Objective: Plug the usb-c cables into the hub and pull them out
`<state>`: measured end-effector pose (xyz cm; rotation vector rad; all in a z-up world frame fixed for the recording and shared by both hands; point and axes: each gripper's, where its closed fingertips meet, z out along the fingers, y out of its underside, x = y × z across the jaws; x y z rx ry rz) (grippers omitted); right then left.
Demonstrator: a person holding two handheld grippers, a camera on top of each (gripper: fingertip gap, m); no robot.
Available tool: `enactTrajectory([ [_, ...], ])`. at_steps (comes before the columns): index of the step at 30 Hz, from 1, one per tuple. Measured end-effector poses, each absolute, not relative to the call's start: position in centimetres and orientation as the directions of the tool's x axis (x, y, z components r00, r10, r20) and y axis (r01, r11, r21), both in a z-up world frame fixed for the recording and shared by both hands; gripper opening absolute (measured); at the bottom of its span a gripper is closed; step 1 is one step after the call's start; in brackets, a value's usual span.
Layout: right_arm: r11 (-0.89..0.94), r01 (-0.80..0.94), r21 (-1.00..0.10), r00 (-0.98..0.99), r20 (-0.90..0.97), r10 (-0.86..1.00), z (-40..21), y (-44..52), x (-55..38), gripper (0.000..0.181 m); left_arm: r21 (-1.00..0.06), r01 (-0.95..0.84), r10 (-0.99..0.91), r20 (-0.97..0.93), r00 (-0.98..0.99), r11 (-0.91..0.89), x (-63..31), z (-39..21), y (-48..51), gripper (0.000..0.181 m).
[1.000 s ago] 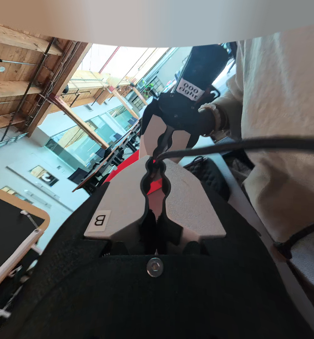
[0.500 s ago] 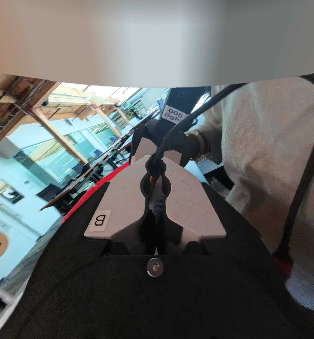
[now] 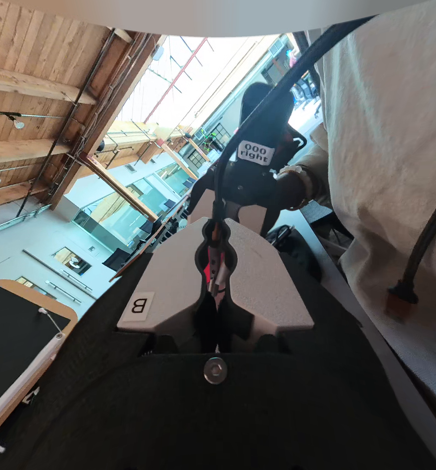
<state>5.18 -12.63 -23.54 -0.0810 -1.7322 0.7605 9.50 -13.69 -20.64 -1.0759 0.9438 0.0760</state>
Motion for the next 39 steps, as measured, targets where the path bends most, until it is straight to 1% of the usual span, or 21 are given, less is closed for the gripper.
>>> enactTrajectory([
  [1,0.793,-0.333,-0.511,-0.319,0.852,0.415,-23.7,-13.0,5.1,0.010,-0.716,-0.479,-0.383,-0.685,0.620,0.507,9.6,-20.9,-13.6,0.005],
  [3,0.792,-0.313,-0.525,-0.355,0.838,0.415,-23.9,-12.9,5.1,0.009,-0.732,-0.483,-0.407,-0.674,0.616,0.482,9.5,-21.1,-13.7,0.003],
  [5,0.797,-0.280,-0.535,-0.382,0.824,0.418,-24.3,-12.5,4.9,0.009,-0.714,-0.493,-0.398,-0.693,0.601,0.498,9.8,-20.7,-14.3,0.010],
  [7,0.814,-0.266,-0.516,-0.381,0.832,0.403,-24.6,-12.5,4.9,0.009,-0.709,-0.486,-0.409,-0.698,0.587,0.511,10.4,-20.1,-14.8,0.002],
  [8,0.811,-0.267,-0.521,-0.383,0.829,0.407,-24.6,-12.5,5.0,0.009,-0.714,-0.485,-0.423,-0.694,0.582,0.504,10.5,-20.1,-14.8,0.002],
  [11,0.774,-0.298,-0.559,-0.394,0.810,0.433,-23.9,-13.0,5.6,0.008,-0.725,-0.426,-0.441,-0.676,0.590,0.541,10.6,-19.6,-15.3,0.002],
  [14,0.767,-0.318,-0.557,-0.374,0.817,0.439,-23.2,-13.3,6.0,0.007,-0.735,-0.366,-0.463,-0.656,0.596,0.571,10.9,-19.0,-15.7,0.002],
  [16,0.762,-0.318,-0.564,-0.375,0.813,0.446,-23.1,-13.6,6.1,0.007,-0.760,-0.300,-0.510,-0.622,0.594,0.577,11.4,-18.9,-15.9,0.001],
  [19,0.766,-0.304,-0.566,-0.381,0.809,0.446,-23.4,-13.6,6.0,0.007,-0.766,-0.296,-0.527,-0.619,0.583,0.571,11.8,-19.2,-15.6,0.000],
  [20,0.761,-0.300,-0.575,-0.384,0.803,0.456,-23.4,-13.6,6.1,0.006,-0.767,-0.286,-0.525,-0.614,0.590,0.575,11.6,-19.1,-15.6,0.003],
  [24,0.772,-0.280,-0.571,-0.354,0.809,0.470,-23.2,-13.5,5.7,0.007,-0.760,-0.297,-0.501,-0.618,0.606,0.577,11.4,-18.7,-15.4,0.000],
  [26,0.805,-0.280,-0.523,-0.290,0.846,0.448,-22.7,-12.9,5.3,0.008,-0.724,-0.390,-0.425,-0.665,0.614,0.569,11.2,-18.6,-14.9,0.000],
  [27,0.807,-0.290,-0.514,-0.256,0.855,0.452,-22.1,-12.4,5.1,0.008,-0.701,-0.428,-0.382,-0.687,0.618,0.570,11.0,-18.4,-14.8,0.007],
  [28,0.794,-0.294,-0.532,-0.246,0.845,0.475,-21.6,-11.9,5.0,0.008,-0.698,-0.456,-0.344,-0.689,0.638,0.552,10.3,-18.3,-14.5,0.032],
  [29,0.775,-0.292,-0.561,-0.234,0.827,0.510,-21.0,-11.1,4.9,0.008,-0.711,-0.477,-0.322,-0.678,0.661,0.516,9.3,-18.4,-14.1,0.043],
  [30,0.758,-0.295,-0.582,-0.215,0.813,0.541,-20.4,-10.4,4.9,0.008,-0.732,-0.496,-0.295,-0.658,0.693,0.466,7.9,-18.7,-13.6,0.049],
  [32,0.714,-0.284,-0.640,-0.206,0.768,0.606,-19.5,-8.9,4.8,0.008,-0.775,-0.547,-0.199,-0.618,0.761,0.316,4.2,-19.8,-12.5,0.052],
  [34,0.662,-0.195,-0.724,-0.242,0.689,0.683,-19.8,-7.3,4.0,0.008,-0.798,-0.578,-0.126,-0.599,0.791,0.172,1.2,-21.1,-11.9,0.052],
  [35,0.649,-0.135,-0.748,-0.255,0.660,0.707,-20.2,-6.6,3.4,0.008,-0.803,-0.585,-0.094,-0.595,0.798,0.114,0.1,-21.6,-11.7,0.052],
  [37,0.673,-0.043,-0.739,-0.254,0.659,0.708,-21.0,-5.6,2.3,0.009,-0.807,-0.591,-0.025,-0.591,0.806,0.004,-2.1,-22.4,-11.3,0.051],
  [39,0.707,-0.033,-0.706,-0.253,0.690,0.678,-21.0,-5.6,1.8,0.009,-0.801,-0.593,0.012,-0.596,0.803,-0.079,-3.4,-23.3,-11.1,0.049],
])
